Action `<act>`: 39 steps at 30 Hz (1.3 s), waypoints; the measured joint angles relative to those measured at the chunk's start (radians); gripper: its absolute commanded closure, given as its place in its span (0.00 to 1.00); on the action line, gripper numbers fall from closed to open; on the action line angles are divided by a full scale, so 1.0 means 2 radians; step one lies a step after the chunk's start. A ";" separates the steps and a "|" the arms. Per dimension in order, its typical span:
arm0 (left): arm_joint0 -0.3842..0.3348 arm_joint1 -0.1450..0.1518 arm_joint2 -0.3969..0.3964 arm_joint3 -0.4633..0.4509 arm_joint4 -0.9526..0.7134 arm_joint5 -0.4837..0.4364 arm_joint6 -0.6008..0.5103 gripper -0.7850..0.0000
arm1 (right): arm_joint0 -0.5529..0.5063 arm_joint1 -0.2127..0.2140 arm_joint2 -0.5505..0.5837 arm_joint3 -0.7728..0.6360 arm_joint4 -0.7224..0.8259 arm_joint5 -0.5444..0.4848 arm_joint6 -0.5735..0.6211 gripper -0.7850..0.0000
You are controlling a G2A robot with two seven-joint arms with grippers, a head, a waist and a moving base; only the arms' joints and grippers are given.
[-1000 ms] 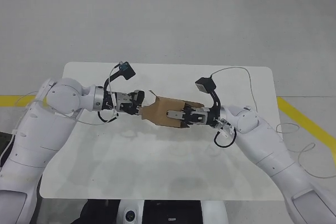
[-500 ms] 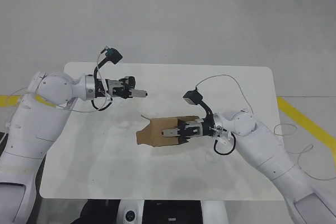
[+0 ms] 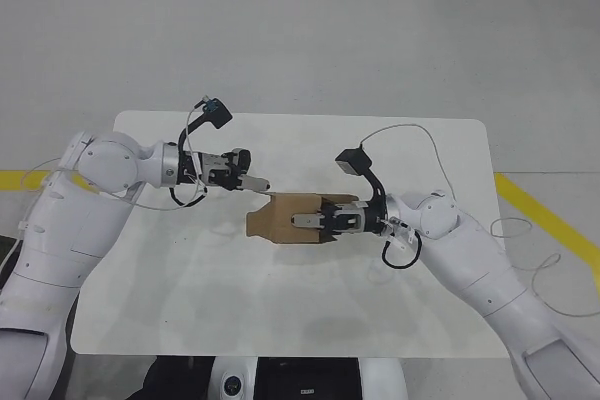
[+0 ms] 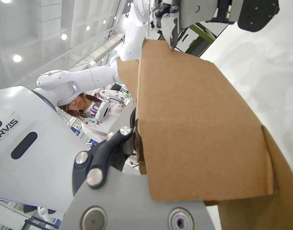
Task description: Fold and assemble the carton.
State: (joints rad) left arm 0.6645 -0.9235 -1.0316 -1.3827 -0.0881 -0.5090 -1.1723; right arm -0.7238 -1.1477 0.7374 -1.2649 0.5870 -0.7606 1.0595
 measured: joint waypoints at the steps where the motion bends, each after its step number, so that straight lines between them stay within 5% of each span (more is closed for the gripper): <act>1: 0.001 0.000 -0.001 -0.002 -0.001 0.001 -0.001 0.00 | 0.001 0.000 0.000 0.001 0.000 -0.001 -0.001 1.00; 39: 0.017 0.007 -0.009 -0.036 -0.007 0.004 -0.010 0.00 | 0.008 -0.014 0.000 0.020 -0.012 -0.025 -0.025 1.00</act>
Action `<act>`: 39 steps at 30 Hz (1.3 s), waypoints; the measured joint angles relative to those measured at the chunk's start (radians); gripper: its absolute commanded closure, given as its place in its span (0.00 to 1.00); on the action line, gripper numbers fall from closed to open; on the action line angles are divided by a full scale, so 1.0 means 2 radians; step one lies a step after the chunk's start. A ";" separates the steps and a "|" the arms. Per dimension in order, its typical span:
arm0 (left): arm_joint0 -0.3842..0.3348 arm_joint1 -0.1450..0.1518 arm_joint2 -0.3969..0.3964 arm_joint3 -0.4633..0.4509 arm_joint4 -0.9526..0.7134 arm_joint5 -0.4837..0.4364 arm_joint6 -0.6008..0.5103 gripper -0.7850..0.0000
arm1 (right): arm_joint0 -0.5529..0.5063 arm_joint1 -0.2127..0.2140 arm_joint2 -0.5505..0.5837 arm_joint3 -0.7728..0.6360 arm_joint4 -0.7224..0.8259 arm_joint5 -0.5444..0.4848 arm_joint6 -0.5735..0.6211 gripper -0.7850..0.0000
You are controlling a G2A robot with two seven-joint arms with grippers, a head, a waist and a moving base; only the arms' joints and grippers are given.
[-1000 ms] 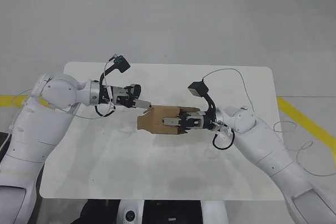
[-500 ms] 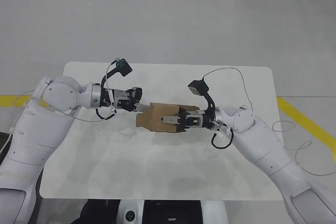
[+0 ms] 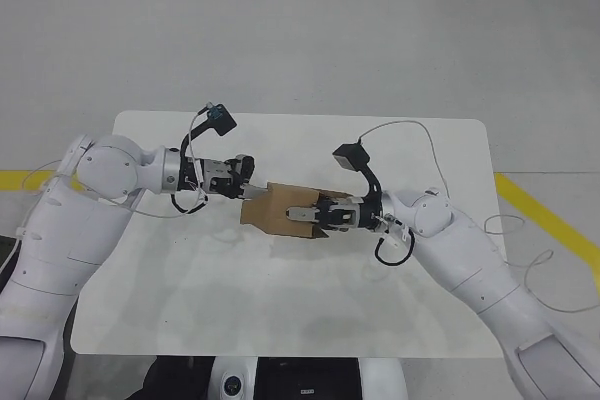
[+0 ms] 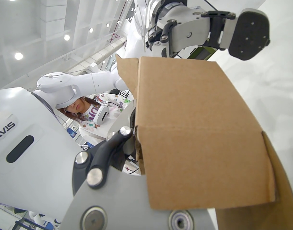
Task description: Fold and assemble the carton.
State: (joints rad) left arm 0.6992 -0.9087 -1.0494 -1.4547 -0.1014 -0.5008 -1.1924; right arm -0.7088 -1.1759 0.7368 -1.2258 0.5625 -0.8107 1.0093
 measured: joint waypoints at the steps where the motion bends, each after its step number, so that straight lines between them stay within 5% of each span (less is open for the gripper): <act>1: 0.000 0.000 -0.002 0.001 -0.002 0.001 0.000 0.00 | -0.001 0.001 0.004 0.002 -0.004 -0.001 -0.001 1.00; 20: 0.006 0.004 -0.010 -0.017 0.002 0.007 0.010 0.00 | -0.038 0.022 0.069 -0.030 -0.150 0.078 -0.065 1.00; 39: -0.002 -0.001 0.008 0.015 0.054 0.016 0.041 0.00 | -0.044 0.022 0.086 -0.082 -0.140 0.088 -0.040 1.00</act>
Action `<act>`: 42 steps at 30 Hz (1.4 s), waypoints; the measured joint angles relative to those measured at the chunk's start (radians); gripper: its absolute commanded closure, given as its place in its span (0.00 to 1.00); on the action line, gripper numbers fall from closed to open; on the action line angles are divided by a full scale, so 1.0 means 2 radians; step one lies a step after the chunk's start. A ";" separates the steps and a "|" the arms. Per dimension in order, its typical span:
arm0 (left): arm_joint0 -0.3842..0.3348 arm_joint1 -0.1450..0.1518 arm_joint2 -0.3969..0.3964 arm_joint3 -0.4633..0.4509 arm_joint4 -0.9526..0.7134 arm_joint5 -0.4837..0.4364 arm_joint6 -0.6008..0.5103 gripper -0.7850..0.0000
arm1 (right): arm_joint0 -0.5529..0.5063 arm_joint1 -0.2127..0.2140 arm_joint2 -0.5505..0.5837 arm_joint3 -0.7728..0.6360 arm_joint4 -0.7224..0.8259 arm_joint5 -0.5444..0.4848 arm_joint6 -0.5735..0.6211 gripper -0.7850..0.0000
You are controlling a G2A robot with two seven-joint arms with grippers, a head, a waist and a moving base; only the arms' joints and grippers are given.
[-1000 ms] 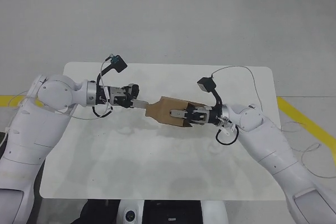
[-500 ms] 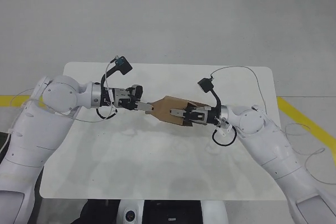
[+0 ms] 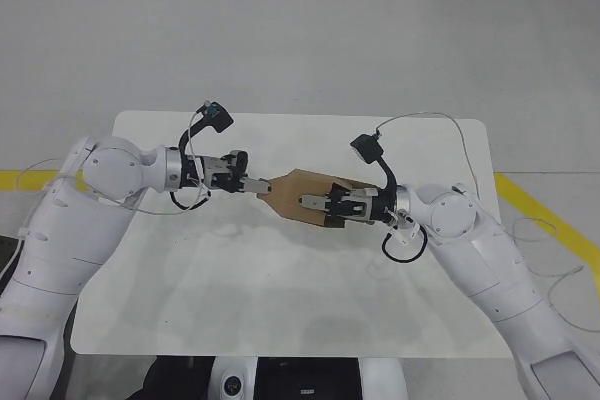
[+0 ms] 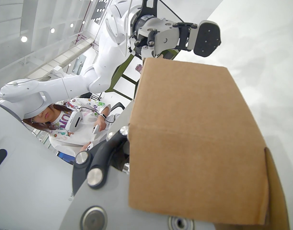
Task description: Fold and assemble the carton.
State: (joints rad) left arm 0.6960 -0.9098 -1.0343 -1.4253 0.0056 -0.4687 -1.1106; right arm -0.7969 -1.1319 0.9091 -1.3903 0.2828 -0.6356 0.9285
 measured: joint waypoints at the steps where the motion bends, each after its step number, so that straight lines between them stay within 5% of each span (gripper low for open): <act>1: 0.000 0.000 0.000 0.001 0.000 0.000 0.000 0.00 | 0.000 0.000 0.000 0.000 0.001 0.000 0.001 1.00; 42: 0.028 0.012 -0.025 -0.042 -0.019 -0.031 -0.024 0.00 | -0.021 -0.004 0.031 0.003 0.018 -0.028 -0.019 1.00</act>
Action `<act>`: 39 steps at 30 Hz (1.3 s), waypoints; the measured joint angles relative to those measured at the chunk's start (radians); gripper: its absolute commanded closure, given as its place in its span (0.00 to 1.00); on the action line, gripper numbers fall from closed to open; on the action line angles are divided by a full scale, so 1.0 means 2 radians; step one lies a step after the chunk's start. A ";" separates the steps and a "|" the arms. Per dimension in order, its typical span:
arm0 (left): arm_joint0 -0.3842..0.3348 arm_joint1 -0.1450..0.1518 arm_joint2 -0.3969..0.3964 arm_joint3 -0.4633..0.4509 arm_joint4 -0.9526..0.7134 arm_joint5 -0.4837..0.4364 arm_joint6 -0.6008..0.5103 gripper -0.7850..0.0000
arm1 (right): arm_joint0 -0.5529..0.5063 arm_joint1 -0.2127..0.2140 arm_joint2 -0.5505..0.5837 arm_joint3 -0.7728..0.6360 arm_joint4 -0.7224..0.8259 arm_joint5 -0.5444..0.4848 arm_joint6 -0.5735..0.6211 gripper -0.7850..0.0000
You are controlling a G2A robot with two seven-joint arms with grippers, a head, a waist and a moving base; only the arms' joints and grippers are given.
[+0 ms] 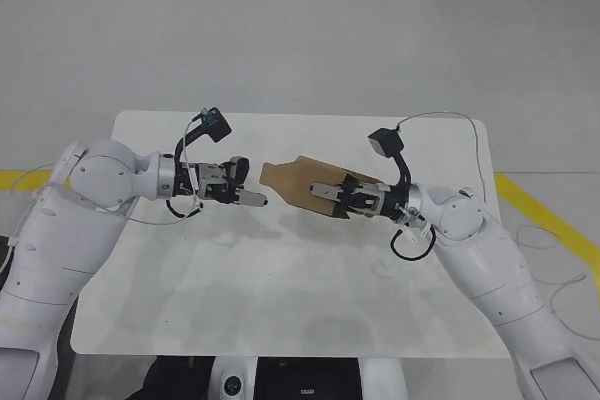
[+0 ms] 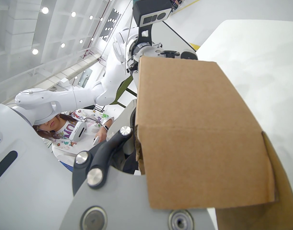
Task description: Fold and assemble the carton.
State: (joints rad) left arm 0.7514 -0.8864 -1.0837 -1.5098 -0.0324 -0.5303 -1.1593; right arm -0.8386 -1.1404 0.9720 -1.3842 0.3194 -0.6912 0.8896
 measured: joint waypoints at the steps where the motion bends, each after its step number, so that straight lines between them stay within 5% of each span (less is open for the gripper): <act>1: -0.001 0.000 0.002 0.000 0.003 0.003 0.002 0.00 | 0.000 -0.001 -0.002 -0.001 0.000 0.000 0.000 1.00; 24: -0.015 -0.006 0.024 0.005 -0.003 0.013 0.002 0.00 | 0.025 -0.020 -0.041 0.021 0.005 -0.009 0.003 1.00; 39: -0.005 0.001 0.000 0.007 -0.014 0.011 -0.002 0.00 | -0.027 0.001 0.036 0.018 -0.052 0.018 -0.022 1.00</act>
State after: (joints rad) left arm 0.7423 -0.8834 -1.0828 -1.4967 -0.0611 -0.5081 -1.1633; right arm -0.8928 -1.1374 1.0435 -1.3492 0.2164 -0.6545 0.8448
